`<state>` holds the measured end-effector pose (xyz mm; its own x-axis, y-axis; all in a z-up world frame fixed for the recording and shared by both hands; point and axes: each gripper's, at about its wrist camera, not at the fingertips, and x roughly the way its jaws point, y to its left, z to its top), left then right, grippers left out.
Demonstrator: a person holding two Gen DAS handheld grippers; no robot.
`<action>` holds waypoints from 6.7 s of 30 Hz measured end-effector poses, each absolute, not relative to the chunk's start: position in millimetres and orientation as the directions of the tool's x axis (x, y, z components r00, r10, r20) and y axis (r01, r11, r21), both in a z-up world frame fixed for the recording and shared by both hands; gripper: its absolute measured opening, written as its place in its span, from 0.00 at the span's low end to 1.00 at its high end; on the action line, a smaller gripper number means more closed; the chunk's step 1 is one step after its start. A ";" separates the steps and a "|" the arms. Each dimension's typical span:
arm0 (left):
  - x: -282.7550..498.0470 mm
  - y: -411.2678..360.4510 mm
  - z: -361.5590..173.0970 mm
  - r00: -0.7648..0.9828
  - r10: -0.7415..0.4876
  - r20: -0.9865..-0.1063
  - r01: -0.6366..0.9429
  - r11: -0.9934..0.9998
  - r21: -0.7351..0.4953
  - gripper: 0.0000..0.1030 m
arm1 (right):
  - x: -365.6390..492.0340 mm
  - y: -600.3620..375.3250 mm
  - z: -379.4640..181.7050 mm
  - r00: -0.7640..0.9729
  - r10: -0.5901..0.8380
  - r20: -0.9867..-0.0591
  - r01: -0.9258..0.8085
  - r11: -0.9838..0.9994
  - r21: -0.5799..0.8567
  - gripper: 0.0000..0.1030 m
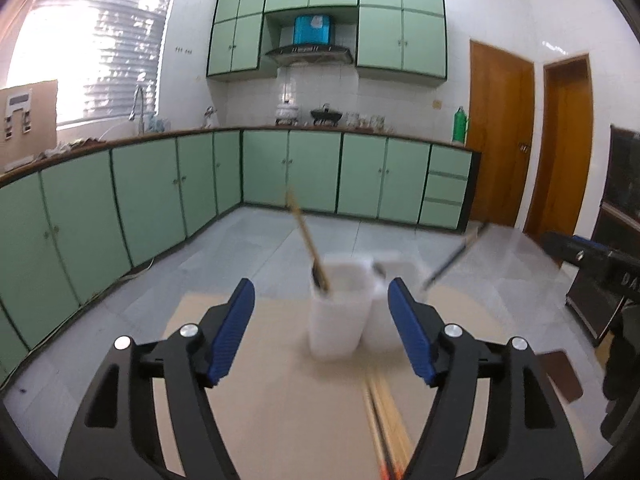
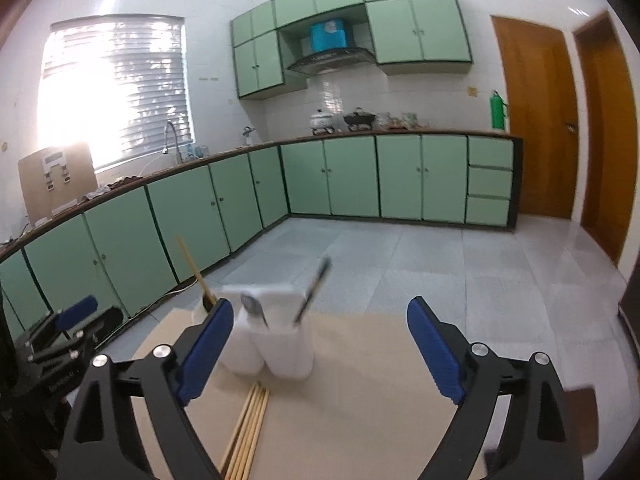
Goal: Organize utensils
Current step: 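Move both open tools back down toward the remaining chopsticks, then close the right tool on a red-patterned chopstick, then close the left tool on another red-patterned chopstick, then lift both held red-patterned chopsticks up over the white holder, then open the left tool over the holder while the right tool opens too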
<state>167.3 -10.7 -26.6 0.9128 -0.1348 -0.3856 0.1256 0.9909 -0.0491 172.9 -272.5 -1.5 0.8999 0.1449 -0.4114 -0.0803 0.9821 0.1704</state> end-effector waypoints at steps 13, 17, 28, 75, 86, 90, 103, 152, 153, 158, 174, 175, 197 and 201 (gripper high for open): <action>110.5 2.4 -130.1 0.772 -0.101 -0.627 0.110 0.994 -0.025 0.67 | 92.5 -238.7 -111.2 0.811 0.077 -0.580 -0.008 0.993 0.121 0.85; 94.9 -0.1 -145.7 0.745 -0.088 -0.661 0.100 0.995 -0.019 0.67 | 80.5 -225.3 -128.5 0.777 0.107 -0.621 -0.028 0.990 0.135 0.81; 81.1 5.2 -166.3 0.683 -0.075 -0.726 0.084 0.996 -0.025 0.68 | 70.1 -187.8 -150.9 0.698 0.169 -0.696 -0.127 0.986 0.111 0.50; 84.4 -26.5 -170.6 0.647 -0.149 -0.748 0.165 0.985 -0.053 0.68 | 82.7 -206.8 -165.2 0.648 0.102 -0.754 -0.067 0.995 0.078 0.06; 89.8 -35.9 -178.8 0.615 -0.103 -0.782 0.149 0.989 -0.012 0.67 | 82.6 -207.3 -166.5 0.645 0.111 -0.756 -0.068 0.994 0.088 0.06; 89.9 -36.0 -178.2 0.616 -0.097 -0.782 0.147 0.989 -0.007 0.67 | 82.7 -206.4 -167.1 0.641 0.114 -0.759 -0.073 0.993 0.087 0.06; 87.3 -45.2 -176.1 0.618 -0.144 -0.773 0.203 0.979 -0.020 0.05 | 84.8 -209.5 -168.5 0.634 0.138 -0.761 -0.075 0.990 0.117 0.06; 116.6 -20.2 31.5 0.900 -0.249 -0.358 0.245 0.968 -0.058 0.05 | 131.3 -232.5 39.2 0.859 0.274 -0.432 -0.252 0.962 0.109 0.06; 117.8 -19.0 34.2 0.899 -0.257 -0.355 0.250 0.966 -0.067 0.05 | 133.4 -232.0 43.3 0.860 0.278 -0.428 -0.258 0.960 0.106 0.06; 126.9 -17.3 55.8 0.904 -0.291 -0.314 0.274 0.957 -0.096 0.05 | 149.6 -231.3 74.1 0.859 0.326 -0.394 -0.305 0.945 0.117 0.06; 216.7 -53.5 130.5 0.958 -0.262 -0.120 0.262 0.965 -0.010 0.05 | 250.8 -231.6 162.0 0.924 0.304 -0.230 -0.283 0.952 0.121 0.06; 222.9 -55.9 128.2 0.959 -0.256 -0.118 0.257 0.966 -0.005 0.05 | 258.8 -230.5 159.0 0.928 0.292 -0.232 -0.272 0.955 0.113 0.06; 291.9 -38.5 29.9 0.916 -0.223 -0.335 0.226 0.974 -0.030 0.22 | 304.0 -218.6 55.3 0.886 0.231 -0.403 -0.216 0.973 0.082 0.31; 270.9 -34.0 34.1 0.924 -0.216 -0.315 0.221 0.975 -0.021 0.38 | 284.6 -228.9 58.6 0.901 0.207 -0.380 -0.189 0.978 0.084 0.53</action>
<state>270.9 -34.0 34.1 0.9243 -0.2159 -0.3146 0.2208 0.9751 -0.0206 284.6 -228.9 58.6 0.9014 0.2068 -0.3804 -0.1890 0.9784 0.0840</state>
